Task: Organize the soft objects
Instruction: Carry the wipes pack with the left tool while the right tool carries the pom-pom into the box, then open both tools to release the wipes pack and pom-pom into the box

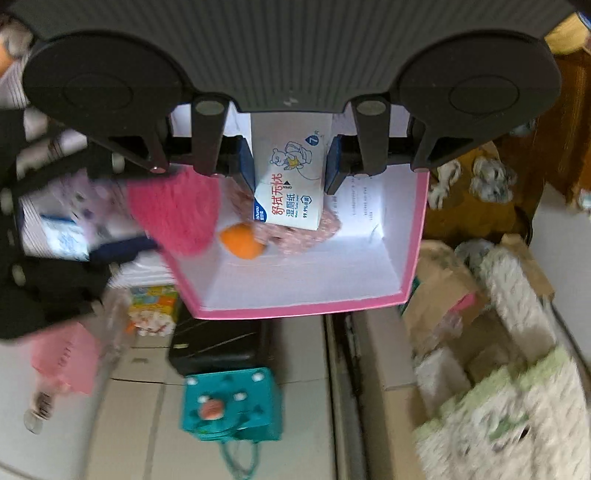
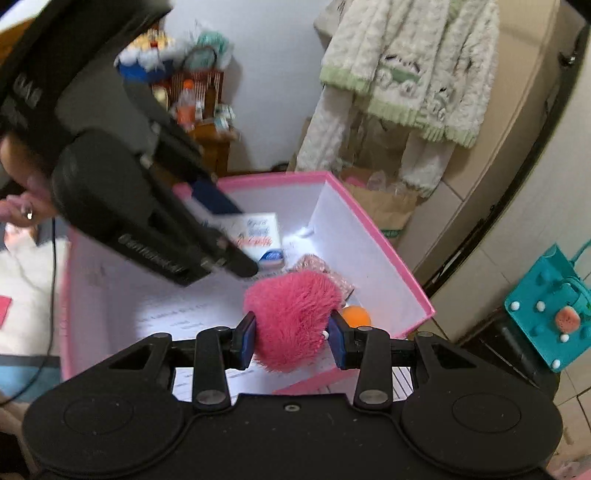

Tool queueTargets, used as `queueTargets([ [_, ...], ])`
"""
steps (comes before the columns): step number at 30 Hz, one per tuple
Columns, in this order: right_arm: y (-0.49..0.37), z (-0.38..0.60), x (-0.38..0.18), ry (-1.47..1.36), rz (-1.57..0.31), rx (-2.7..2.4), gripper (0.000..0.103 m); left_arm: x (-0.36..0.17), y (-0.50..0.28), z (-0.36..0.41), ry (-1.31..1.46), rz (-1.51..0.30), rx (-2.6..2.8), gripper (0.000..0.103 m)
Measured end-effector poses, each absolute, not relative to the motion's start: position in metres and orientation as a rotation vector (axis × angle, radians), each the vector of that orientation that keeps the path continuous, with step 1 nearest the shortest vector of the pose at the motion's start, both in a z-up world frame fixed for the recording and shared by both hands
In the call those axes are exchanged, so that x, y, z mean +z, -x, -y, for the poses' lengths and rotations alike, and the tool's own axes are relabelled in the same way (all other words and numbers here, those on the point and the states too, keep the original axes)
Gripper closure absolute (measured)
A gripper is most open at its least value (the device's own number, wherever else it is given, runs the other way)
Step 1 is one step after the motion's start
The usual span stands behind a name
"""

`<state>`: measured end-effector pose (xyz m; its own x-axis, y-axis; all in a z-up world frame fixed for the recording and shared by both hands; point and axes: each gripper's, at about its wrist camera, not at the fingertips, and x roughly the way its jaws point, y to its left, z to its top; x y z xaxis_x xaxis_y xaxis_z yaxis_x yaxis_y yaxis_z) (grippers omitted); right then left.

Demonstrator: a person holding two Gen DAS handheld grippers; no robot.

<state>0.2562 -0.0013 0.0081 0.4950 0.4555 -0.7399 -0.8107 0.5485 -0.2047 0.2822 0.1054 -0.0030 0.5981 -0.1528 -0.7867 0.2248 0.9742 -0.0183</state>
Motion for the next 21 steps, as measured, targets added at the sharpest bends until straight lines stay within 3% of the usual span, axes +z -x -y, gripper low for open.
queueTargets([
  [3, -0.269, -0.012, -0.003, 0.64, -0.715, 0.844, 0.059, -0.018, -0.307, -0.122, 0.03, -0.974, -0.194, 0.064],
  [12, -0.299, -0.041, -0.031, 0.827, -0.834, 0.857, 0.054, -0.03, -0.319, -0.108, -0.098, -0.947, -0.142, 0.064],
  [14, -0.305, -0.042, -0.036, 0.842, -0.847, 0.833, 0.052, -0.03, -0.323, -0.104, -0.134, -0.93, -0.118, 0.062],
  [17, -0.308, -0.042, -0.038, 0.848, -0.818, 0.768, 0.051, -0.026, -0.325, -0.105, -0.145, -0.883, -0.09, 0.049],
  [21, -0.297, -0.028, -0.022, 0.769, -0.767, 0.739, 0.05, -0.013, -0.311, -0.106, -0.141, -0.844, -0.104, 0.047],
])
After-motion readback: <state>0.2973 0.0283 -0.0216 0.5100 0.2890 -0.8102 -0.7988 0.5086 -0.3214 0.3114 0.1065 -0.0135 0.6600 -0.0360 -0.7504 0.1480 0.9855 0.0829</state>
